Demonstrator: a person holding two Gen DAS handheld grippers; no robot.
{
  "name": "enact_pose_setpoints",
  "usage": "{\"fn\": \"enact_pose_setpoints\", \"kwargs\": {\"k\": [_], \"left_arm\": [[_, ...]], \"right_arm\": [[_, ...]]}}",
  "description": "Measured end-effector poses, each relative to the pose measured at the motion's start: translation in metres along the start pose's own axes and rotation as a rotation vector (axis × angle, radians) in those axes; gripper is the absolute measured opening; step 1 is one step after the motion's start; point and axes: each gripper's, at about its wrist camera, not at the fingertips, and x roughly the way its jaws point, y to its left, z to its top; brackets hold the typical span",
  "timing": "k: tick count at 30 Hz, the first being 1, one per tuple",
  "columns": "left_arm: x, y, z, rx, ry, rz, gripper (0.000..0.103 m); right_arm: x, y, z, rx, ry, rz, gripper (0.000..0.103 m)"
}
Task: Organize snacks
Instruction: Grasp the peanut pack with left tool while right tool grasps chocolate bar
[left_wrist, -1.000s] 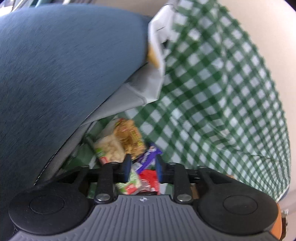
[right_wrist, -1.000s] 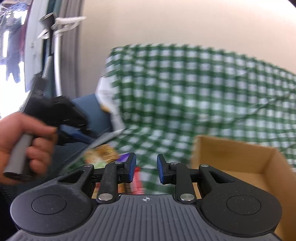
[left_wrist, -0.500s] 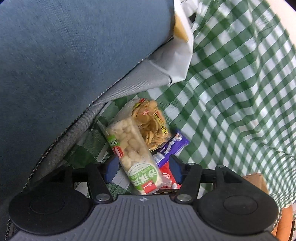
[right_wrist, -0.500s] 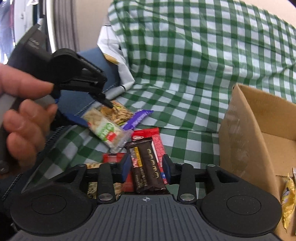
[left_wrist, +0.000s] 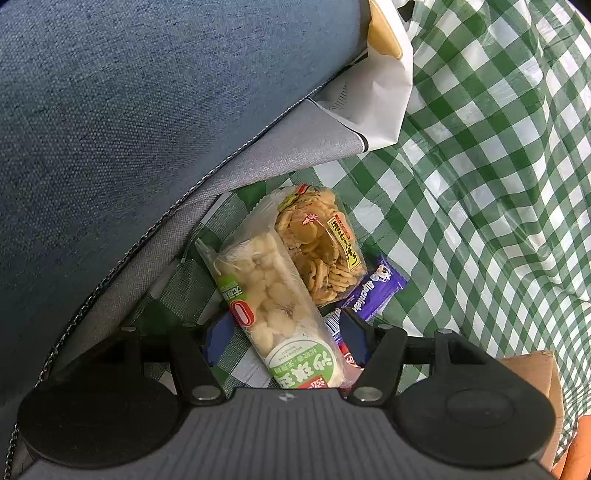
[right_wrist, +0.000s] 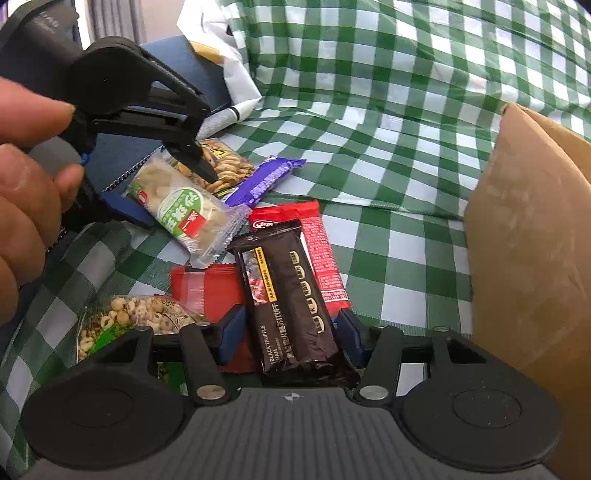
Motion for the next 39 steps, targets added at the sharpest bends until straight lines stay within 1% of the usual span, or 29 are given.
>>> {"fn": "enact_pose_setpoints", "kwargs": {"k": [1, 2, 3, 4, 6, 7, 8, 13, 16, 19, 22, 24, 26, 28, 29, 30, 31, 33, 34, 35, 37, 39], "left_arm": [[-0.001, 0.0, -0.001, 0.006, -0.003, 0.001, 0.067], [-0.001, -0.001, -0.001, 0.015, -0.005, 0.004, 0.063], [-0.002, -0.001, -0.001, 0.027, -0.005, 0.008, 0.06], [-0.001, -0.002, -0.001, 0.041, -0.005, 0.019, 0.054], [-0.004, -0.004, -0.002, 0.079, -0.013, 0.035, 0.048], [-0.005, -0.005, -0.002, 0.095, -0.02, 0.035, 0.042], [-0.009, -0.006, -0.003, 0.116, -0.032, 0.033, 0.04], [-0.029, -0.01, -0.013, 0.21, -0.065, 0.018, 0.039], [-0.043, -0.01, -0.021, 0.257, -0.078, 0.003, 0.039], [-0.059, -0.008, -0.028, 0.299, -0.092, -0.022, 0.039], [-0.084, -0.003, -0.035, 0.336, -0.158, -0.006, 0.039], [-0.1, 0.003, -0.04, 0.343, -0.178, -0.033, 0.039], [-0.11, 0.008, -0.049, 0.353, -0.154, -0.072, 0.039], [-0.113, 0.011, -0.06, 0.382, -0.08, -0.121, 0.039], [-0.113, 0.009, -0.066, 0.409, -0.039, -0.147, 0.039], [-0.112, 0.006, -0.074, 0.458, 0.0, -0.162, 0.039], [-0.111, 0.003, -0.082, 0.512, 0.024, -0.155, 0.039], [-0.106, -0.006, -0.1, 0.641, 0.05, -0.091, 0.039], [-0.104, -0.006, -0.107, 0.681, 0.068, -0.068, 0.039], [-0.1, -0.007, -0.113, 0.711, 0.09, -0.047, 0.039], [-0.094, -0.008, -0.119, 0.752, 0.105, -0.008, 0.039], [-0.09, -0.01, -0.122, 0.765, 0.111, 0.016, 0.04]], "right_arm": [[-0.001, 0.001, 0.0, -0.009, -0.003, 0.0, 0.045], [-0.002, 0.002, -0.001, -0.018, -0.01, -0.002, 0.041], [-0.003, 0.001, -0.001, -0.02, -0.015, -0.003, 0.041], [-0.004, 0.0, -0.001, -0.019, -0.019, 0.006, 0.041], [-0.009, 0.0, -0.001, -0.014, -0.026, 0.026, 0.041], [-0.013, 0.001, -0.001, -0.016, -0.033, 0.027, 0.041], [-0.019, 0.003, -0.002, -0.022, -0.043, 0.028, 0.041], [-0.053, 0.011, -0.001, -0.083, -0.087, 0.034, 0.041], [-0.072, 0.012, -0.003, -0.099, -0.096, 0.03, 0.041], [-0.09, 0.009, -0.011, -0.08, -0.081, 0.023, 0.041], [-0.103, 0.012, -0.023, -0.078, -0.044, 0.027, 0.041], [-0.107, 0.016, -0.034, -0.094, -0.025, 0.015, 0.041], [-0.108, 0.019, -0.045, -0.112, -0.001, 0.001, 0.041], [-0.107, 0.021, -0.052, -0.105, 0.027, -0.003, 0.041], [-0.107, 0.02, -0.055, -0.092, 0.043, -0.001, 0.041], [-0.106, 0.019, -0.058, -0.075, 0.06, 0.0, 0.041], [-0.106, 0.018, -0.06, -0.06, 0.075, 0.0, 0.041], [-0.103, 0.016, -0.065, -0.037, 0.112, 0.004, 0.041], [-0.102, 0.015, -0.068, -0.031, 0.132, 0.003, 0.041], [-0.101, 0.015, -0.071, -0.03, 0.147, 0.002, 0.041], [-0.098, 0.014, -0.077, -0.033, 0.178, 0.002, 0.041], [-0.097, 0.012, -0.079, -0.031, 0.179, 0.005, 0.042]]}}
